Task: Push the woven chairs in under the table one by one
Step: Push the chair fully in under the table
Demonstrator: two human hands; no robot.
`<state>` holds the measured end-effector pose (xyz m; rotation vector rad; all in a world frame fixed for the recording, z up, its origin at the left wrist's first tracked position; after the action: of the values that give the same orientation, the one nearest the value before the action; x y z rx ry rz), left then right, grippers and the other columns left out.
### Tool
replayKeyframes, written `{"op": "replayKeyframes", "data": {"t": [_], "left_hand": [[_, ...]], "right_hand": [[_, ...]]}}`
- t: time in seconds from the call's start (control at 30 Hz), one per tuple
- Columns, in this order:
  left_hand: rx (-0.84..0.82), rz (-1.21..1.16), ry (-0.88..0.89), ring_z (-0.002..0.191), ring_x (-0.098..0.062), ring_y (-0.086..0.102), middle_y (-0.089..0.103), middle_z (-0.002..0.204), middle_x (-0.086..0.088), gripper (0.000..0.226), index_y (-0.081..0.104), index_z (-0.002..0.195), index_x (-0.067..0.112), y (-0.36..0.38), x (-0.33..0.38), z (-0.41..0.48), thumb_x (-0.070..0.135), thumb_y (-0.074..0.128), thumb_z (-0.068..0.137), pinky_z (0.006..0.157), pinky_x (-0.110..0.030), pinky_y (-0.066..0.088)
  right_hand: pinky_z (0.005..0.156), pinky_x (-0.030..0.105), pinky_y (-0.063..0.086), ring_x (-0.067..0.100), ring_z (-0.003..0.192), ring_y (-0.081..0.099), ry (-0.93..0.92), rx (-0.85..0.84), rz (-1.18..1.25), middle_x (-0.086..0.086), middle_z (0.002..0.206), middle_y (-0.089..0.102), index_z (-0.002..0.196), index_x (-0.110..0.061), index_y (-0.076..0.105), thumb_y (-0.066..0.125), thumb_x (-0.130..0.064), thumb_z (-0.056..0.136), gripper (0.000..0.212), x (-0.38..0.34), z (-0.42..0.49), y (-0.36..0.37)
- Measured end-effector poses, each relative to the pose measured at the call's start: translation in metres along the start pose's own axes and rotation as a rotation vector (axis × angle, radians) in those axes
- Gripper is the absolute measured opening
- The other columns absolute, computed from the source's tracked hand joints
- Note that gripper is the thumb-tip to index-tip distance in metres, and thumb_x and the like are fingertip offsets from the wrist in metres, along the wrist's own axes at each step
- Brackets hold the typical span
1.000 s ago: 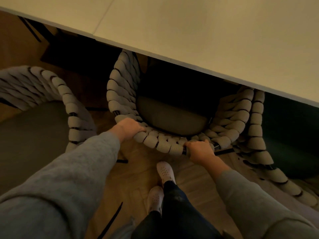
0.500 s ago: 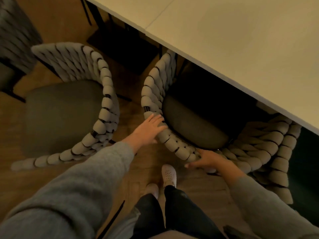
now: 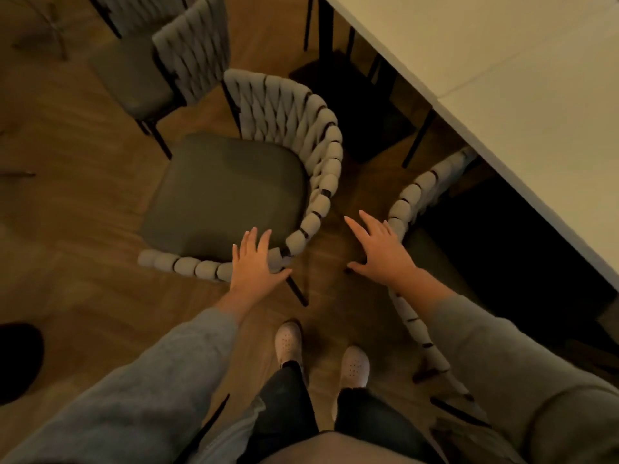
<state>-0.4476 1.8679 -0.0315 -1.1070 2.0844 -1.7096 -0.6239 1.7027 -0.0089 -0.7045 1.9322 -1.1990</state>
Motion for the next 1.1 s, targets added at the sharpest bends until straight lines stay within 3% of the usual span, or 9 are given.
{"op": "replayKeyframes", "data": {"t": [0.1,0.23,0.4,0.5,0.63,0.77,0.93,1.1], "left_hand": [[-0.064,-0.131,-0.079,0.147,-0.027,0.013,0.021,0.158,-0.006,0.104,0.014,0.153,0.022,-0.002,-0.021,0.017,0.065,0.068,0.074,0.118,-0.052,0.013],[-0.283,-0.439,-0.166,0.140,-0.029,0.029,0.028,0.156,-0.008,0.117,0.012,0.154,0.022,0.011,-0.019,0.051,0.067,0.074,0.066,0.110,-0.049,0.034],[-0.474,-0.369,-0.100,0.137,-0.027,0.038,0.035,0.153,-0.006,0.112,0.016,0.153,0.020,0.047,0.012,0.065,0.056,0.080,0.067,0.106,-0.043,0.040],[-0.430,-0.217,-0.066,0.127,-0.027,0.049,0.046,0.143,-0.005,0.100,0.020,0.151,0.020,0.062,0.022,0.074,0.046,0.078,0.074,0.097,-0.041,0.046],[-0.390,-0.069,-0.066,0.112,-0.029,0.059,0.055,0.130,-0.007,0.089,0.012,0.152,0.024,0.069,0.022,0.083,0.028,0.069,0.084,0.085,-0.043,0.050],[-0.292,-0.018,-0.009,0.099,-0.027,0.062,0.062,0.115,-0.007,0.077,0.019,0.151,0.023,0.066,0.022,0.087,0.020,0.061,0.086,0.070,-0.033,0.041],[-0.246,-0.045,0.010,0.097,-0.023,0.059,0.061,0.112,-0.003,0.073,0.023,0.149,0.029,0.066,0.000,0.073,0.027,0.061,0.087,0.075,-0.030,0.041],[-0.311,0.038,0.036,0.094,-0.021,0.056,0.059,0.112,-0.002,0.070,0.024,0.148,0.035,0.064,-0.058,0.033,0.024,0.059,0.088,0.069,-0.027,0.038]], "right_hand": [[0.119,0.049,0.007,0.028,0.149,0.006,-0.074,-0.052,-0.180,0.009,0.162,0.003,0.154,-0.028,0.001,0.071,-0.036,0.084,0.099,-0.022,0.043,-0.008],[0.119,0.052,0.007,0.029,0.149,0.001,-0.139,-0.109,-0.411,0.012,0.162,0.002,0.154,-0.024,0.001,0.070,-0.025,0.085,0.098,-0.037,0.092,-0.016],[0.120,0.051,0.004,0.029,0.149,-0.004,-0.218,-0.245,-0.569,0.011,0.162,0.001,0.155,-0.022,0.007,0.059,-0.009,0.091,0.084,-0.038,0.131,-0.017],[0.120,0.051,0.005,0.030,0.149,-0.001,-0.284,-0.308,-0.655,0.012,0.162,0.007,0.154,-0.023,0.012,0.053,-0.008,0.093,0.075,-0.029,0.159,-0.019],[0.119,0.052,0.006,0.031,0.148,0.004,-0.403,-0.337,-0.772,0.011,0.160,0.015,0.151,-0.022,0.023,0.052,-0.009,0.094,0.065,-0.022,0.192,-0.017],[0.118,0.055,0.007,0.031,0.148,0.009,-0.465,-0.342,-0.918,0.012,0.157,0.023,0.148,-0.023,0.027,0.057,-0.014,0.092,0.064,-0.018,0.223,-0.011],[0.120,0.050,0.009,0.028,0.140,0.030,-0.602,-0.326,-0.884,0.005,0.143,0.045,0.138,-0.026,0.040,0.059,-0.015,0.089,0.054,-0.024,0.236,0.009],[0.105,0.043,0.029,0.024,0.120,0.044,-0.711,-0.321,-0.785,0.001,0.126,0.054,0.130,-0.029,0.048,0.061,-0.030,0.085,0.046,-0.065,0.207,0.043]]}}
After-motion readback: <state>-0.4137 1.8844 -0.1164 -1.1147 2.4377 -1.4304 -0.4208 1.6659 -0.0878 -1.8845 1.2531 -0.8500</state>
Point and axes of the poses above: each hand's wrist, its own z-axis towards the middle knuckle, its own y-axis out of the palm, x = y × z, the point moved 9 cm from there along z, towards the middle knuckle
